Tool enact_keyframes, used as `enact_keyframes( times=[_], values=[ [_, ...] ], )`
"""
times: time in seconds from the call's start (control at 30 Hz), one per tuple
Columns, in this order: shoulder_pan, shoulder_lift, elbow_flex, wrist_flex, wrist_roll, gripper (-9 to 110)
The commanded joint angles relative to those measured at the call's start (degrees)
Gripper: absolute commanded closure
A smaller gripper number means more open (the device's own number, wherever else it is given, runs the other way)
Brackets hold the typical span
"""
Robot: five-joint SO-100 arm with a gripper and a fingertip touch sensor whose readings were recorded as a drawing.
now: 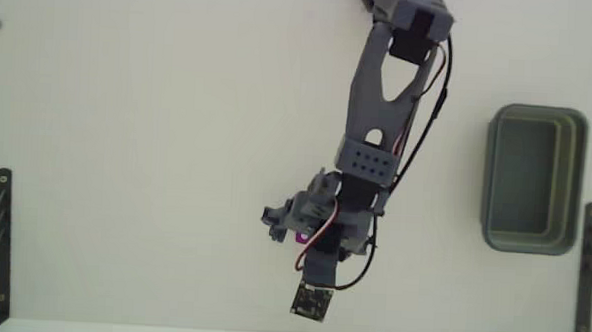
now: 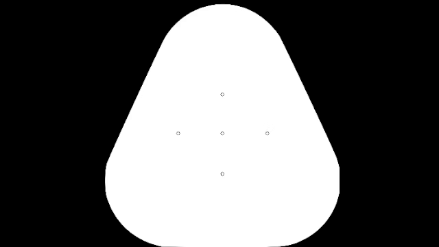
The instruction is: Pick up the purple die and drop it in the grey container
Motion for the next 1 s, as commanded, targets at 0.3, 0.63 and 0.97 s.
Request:
enact_keyframes(
  times=[0.3,0.63,0.97],
  values=[
    [1.3,2.3,1.9,-2.8,0.3,-9],
    [1.3,2.3,2.3,-3.2,0.3,-9],
    [1.3,2.3,2.3,-3.2,0.3,-9]
  ],
)
